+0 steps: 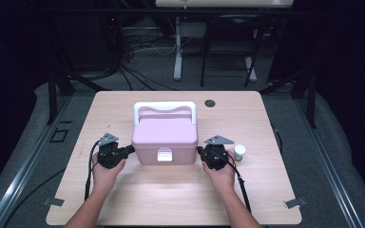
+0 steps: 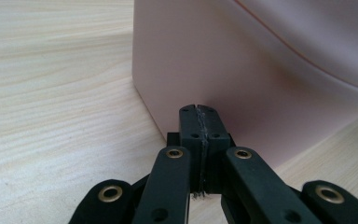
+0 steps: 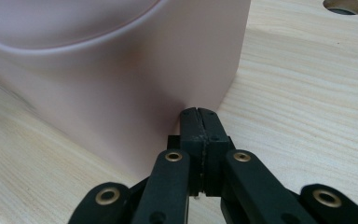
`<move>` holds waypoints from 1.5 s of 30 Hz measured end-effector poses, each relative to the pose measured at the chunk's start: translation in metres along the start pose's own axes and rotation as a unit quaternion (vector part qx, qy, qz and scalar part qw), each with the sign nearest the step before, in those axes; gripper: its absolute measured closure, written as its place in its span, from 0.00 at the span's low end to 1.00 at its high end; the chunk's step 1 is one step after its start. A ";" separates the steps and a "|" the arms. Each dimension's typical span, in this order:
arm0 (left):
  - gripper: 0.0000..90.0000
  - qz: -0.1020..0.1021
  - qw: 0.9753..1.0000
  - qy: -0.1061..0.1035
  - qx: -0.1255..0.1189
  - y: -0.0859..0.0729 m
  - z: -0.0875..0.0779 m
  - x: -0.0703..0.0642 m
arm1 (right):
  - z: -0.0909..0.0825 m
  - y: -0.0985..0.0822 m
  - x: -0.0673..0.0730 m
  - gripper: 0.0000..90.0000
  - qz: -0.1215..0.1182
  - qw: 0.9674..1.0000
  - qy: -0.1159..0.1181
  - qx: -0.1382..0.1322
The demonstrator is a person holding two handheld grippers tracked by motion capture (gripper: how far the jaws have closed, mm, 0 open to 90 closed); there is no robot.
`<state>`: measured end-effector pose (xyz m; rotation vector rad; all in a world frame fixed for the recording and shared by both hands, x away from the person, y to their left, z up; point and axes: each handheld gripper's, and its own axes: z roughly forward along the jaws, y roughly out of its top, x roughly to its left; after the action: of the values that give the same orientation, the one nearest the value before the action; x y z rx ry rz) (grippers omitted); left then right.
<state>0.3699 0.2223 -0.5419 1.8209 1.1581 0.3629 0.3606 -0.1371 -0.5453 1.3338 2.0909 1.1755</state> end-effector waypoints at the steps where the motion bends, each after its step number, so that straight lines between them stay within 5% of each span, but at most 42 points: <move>1: 1.00 0.000 1.000 0.000 0.000 0.000 0.000 0.000 | 0.000 0.000 0.000 1.00 0.000 1.000 0.000 0.000; 45: 1.00 0.020 1.000 -0.013 0.019 -0.019 -0.028 -0.019 | -0.029 -0.017 0.015 1.00 -0.030 0.999 0.030 0.033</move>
<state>0.3317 0.2242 -0.5382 1.8787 1.1193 0.3423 0.3238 -0.1404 -0.5412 1.2691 2.2141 1.1429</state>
